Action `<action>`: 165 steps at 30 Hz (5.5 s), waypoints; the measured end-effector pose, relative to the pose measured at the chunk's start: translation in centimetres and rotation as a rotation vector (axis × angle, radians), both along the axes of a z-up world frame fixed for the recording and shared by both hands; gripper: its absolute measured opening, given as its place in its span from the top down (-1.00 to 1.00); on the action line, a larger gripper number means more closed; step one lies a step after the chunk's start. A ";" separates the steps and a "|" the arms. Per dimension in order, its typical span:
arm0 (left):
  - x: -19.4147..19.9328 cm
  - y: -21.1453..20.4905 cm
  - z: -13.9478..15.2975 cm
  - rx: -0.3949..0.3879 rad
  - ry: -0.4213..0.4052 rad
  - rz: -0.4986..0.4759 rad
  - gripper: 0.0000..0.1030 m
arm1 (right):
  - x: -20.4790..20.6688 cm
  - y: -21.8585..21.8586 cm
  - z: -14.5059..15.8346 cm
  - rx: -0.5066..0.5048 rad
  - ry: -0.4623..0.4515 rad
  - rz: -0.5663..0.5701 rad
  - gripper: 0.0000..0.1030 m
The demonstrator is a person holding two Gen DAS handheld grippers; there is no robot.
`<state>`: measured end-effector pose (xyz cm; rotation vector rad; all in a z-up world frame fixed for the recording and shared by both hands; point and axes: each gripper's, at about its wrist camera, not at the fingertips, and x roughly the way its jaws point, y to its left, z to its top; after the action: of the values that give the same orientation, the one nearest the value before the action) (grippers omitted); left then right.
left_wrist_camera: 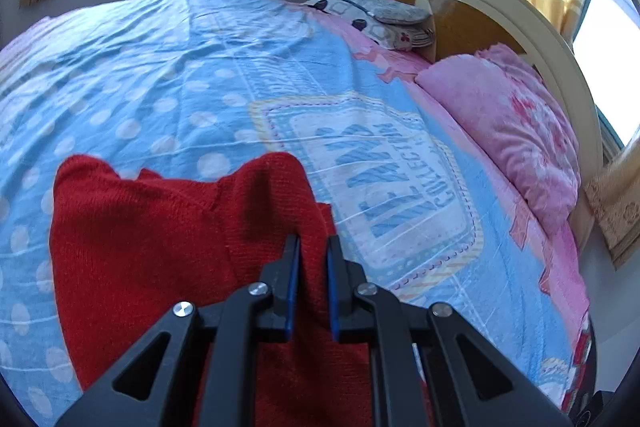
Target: Fold small clothes
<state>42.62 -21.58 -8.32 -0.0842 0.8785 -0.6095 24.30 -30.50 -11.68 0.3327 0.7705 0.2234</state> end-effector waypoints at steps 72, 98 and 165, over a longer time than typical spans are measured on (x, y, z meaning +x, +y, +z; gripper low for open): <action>-10.9 10.4 -5.2 0.117 -0.127 0.130 -1.00 | 12.3 -2.1 0.0 -0.063 0.063 0.044 0.38; -11.1 9.8 -4.2 0.157 -0.149 0.147 -1.00 | 4.1 0.9 -0.1 -0.295 -0.106 0.100 0.37; -7.3 10.4 -5.8 -0.049 0.017 0.098 -0.84 | 21.2 -5.4 -4.9 0.308 0.167 0.126 0.41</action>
<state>35.36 -11.23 -14.14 -0.1760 0.8707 -0.5393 45.48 -35.89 -16.57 0.6006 0.9246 0.4389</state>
